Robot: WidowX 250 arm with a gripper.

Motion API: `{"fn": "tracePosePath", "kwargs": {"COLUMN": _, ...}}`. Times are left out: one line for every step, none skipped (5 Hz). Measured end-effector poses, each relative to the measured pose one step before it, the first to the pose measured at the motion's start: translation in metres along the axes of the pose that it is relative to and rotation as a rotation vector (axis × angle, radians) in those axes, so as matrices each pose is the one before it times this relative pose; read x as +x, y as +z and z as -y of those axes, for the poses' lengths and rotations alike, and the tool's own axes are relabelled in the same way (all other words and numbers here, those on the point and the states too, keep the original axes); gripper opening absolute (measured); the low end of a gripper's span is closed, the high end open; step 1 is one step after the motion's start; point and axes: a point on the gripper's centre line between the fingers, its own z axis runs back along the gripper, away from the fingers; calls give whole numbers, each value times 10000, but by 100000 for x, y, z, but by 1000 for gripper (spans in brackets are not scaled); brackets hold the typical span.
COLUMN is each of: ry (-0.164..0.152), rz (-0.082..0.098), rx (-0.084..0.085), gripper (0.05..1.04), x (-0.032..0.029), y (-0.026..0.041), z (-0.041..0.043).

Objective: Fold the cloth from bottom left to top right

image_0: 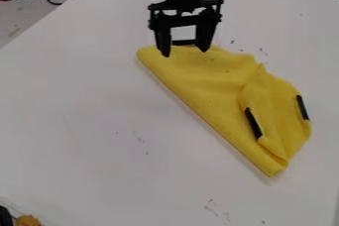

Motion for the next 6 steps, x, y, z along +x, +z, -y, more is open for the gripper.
{"fn": "tracePosePath", "kwargs": {"ry": -1042, "rz": -378, "rx": 101, "gripper": 999, "x": 430, "y": 332, "z": -3679}}
{"fn": "tracePosePath", "kwargs": {"ry": -1381, "rz": -248, "rx": -109, "gripper": 999, "x": -205, "y": -264, "z": -2531}}
{"fn": "tracePosePath", "kwargs": {"ry": -1448, "rz": -51, "rx": -82, "gripper": 999, "x": -406, "y": -67, "z": -1949}}
{"fn": "tracePosePath", "kwargs": {"ry": -671, "rz": -47, "rx": -31, "gripper": 999, "x": -1045, "y": -239, "z": -1410}}
{"fn": "tracePosePath", "kwargs": {"ry": -225, "rz": 226, "rx": -86, "gripper": 999, "x": -91, "y": -133, "z": -633}}
{"fn": "tracePosePath", "kwargs": {"ry": 101, "rz": 211, "rx": 178, "gripper": 999, "x": -362, "y": 1056, "z": -358}}
